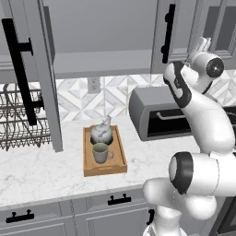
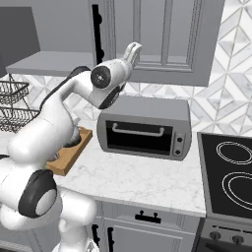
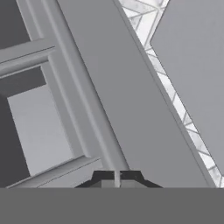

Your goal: Pick the kettle from the counter and place it on the tray. Then pick the mug from the cabinet and place it on the tray. Then close the cabinet doors.

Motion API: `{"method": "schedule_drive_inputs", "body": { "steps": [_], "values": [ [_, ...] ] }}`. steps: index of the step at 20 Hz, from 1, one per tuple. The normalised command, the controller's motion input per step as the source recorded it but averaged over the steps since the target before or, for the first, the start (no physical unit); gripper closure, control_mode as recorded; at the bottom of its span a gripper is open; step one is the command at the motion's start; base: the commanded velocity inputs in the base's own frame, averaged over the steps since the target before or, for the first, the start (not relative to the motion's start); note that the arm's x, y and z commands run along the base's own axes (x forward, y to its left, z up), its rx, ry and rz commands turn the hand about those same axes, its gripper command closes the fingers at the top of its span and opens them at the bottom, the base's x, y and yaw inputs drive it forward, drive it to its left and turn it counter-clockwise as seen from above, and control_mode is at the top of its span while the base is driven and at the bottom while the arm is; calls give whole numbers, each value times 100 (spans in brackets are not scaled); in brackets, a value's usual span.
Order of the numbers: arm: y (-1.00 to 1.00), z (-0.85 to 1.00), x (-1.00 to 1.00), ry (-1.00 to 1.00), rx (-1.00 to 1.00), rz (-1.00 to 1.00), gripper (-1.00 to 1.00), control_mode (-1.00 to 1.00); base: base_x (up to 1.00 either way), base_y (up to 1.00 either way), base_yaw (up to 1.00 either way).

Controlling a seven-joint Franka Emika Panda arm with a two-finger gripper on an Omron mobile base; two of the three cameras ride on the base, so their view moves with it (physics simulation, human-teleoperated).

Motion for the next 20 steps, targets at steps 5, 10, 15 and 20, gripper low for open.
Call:
{"method": "schedule_drive_inputs", "body": {
  "steps": [5, 10, 15, 20],
  "values": [
    [0, -11, 96, 24, 0, -17, 100, -100, 0, 0, 0],
    [-5, -14, 74, 30, 0, -4, 100, -100, 0, 0, 0],
    [0, -14, -41, 10, -1, 4, 100, -100, 0, 0, 0],
    [0, 1, -97, -2, -2, 11, 100, -100, 0, 0, 0]
  ]
}}
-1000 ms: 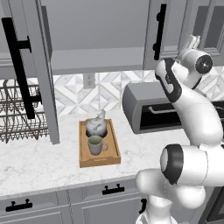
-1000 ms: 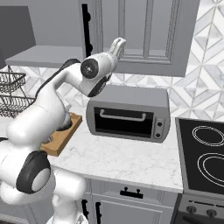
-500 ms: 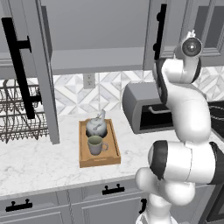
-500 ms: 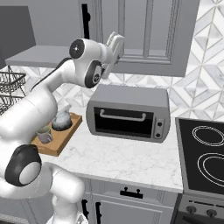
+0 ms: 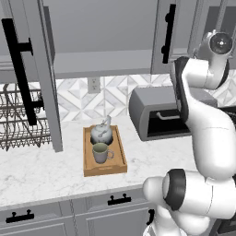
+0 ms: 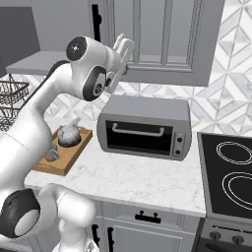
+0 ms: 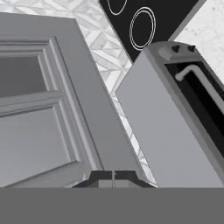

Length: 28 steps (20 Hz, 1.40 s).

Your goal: Pick the kettle from the counter and place it on the tray. Then pick the mug from the cabinet and place it on the tray. Then close the cabinet doors.

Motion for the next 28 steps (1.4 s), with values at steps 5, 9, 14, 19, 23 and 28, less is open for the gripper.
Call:
{"method": "schedule_drive_inputs", "body": {
  "steps": [5, 9, 14, 19, 23, 28],
  "values": [
    [9, 6, -77, -1, -3, 14, 100, -100, 0, 0, 0],
    [42, 0, -46, 0, -6, 3, 100, -100, 0, 0, 0],
    [100, 0, -100, -18, -25, 8, 100, -100, 0, 0, 0],
    [100, 0, -100, -28, -34, 10, 100, -100, 0, 0, 0],
    [100, -4, -100, -37, -32, 9, 100, -100, 0, 0, 0],
    [100, 10, -98, -14, -21, 1, 100, -100, 0, 0, 0]
  ]
}}
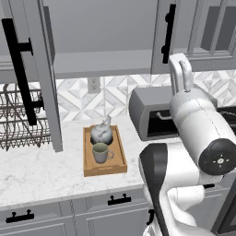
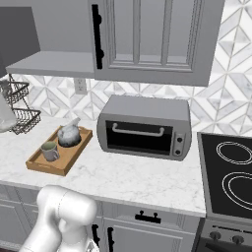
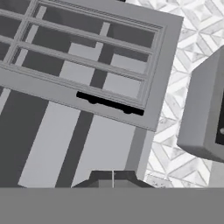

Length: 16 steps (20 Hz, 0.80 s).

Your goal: Pick the kettle from the counter and place it on the tray. Then pick the mug from the cabinet and place it on the tray. Then close the cabinet doors.

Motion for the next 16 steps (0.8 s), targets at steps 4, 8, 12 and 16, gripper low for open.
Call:
{"method": "schedule_drive_inputs", "body": {
  "steps": [4, 8, 12, 16],
  "values": [
    [100, 14, -82, 3, -16, -1, 100, -100, 0, 0, 0],
    [78, -21, -49, 12, -18, 8, 100, -100, 0, 0, 0],
    [94, -45, -14, 5, -15, 9, 100, -100, 0, 0, 0],
    [73, -52, 1, 0, -2, 0, 100, -100, 0, 0, 0]
  ]
}}
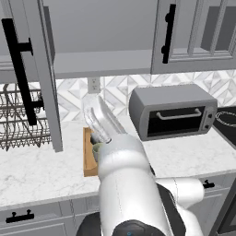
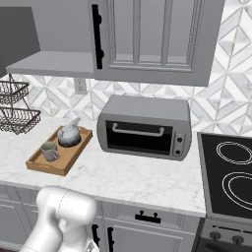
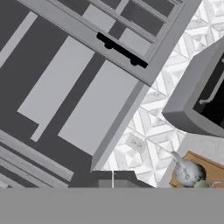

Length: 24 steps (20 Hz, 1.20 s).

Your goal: Pick the kettle from the counter and place it on the tray. Then pick the mug from the cabinet and place it on the tray. Then close the cabinet doors.

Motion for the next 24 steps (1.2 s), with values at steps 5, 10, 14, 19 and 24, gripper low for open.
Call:
{"method": "schedule_drive_inputs", "body": {
  "steps": [5, 10, 14, 19, 24],
  "values": [
    [45, -25, 0, -7, 0, -8, 100, -100, 0, 0, 0],
    [57, -4, -24, -8, 0, -8, 100, -100, 0, 0, 0],
    [83, -4, -19, 0, 0, -8, 100, -100, 0, 0, 0],
    [83, -16, 0, 0, 0, -12, 100, -100, 0, 0, 0],
    [87, -49, 64, 2, 0, -18, 100, -100, 0, 0, 0]
  ]
}}
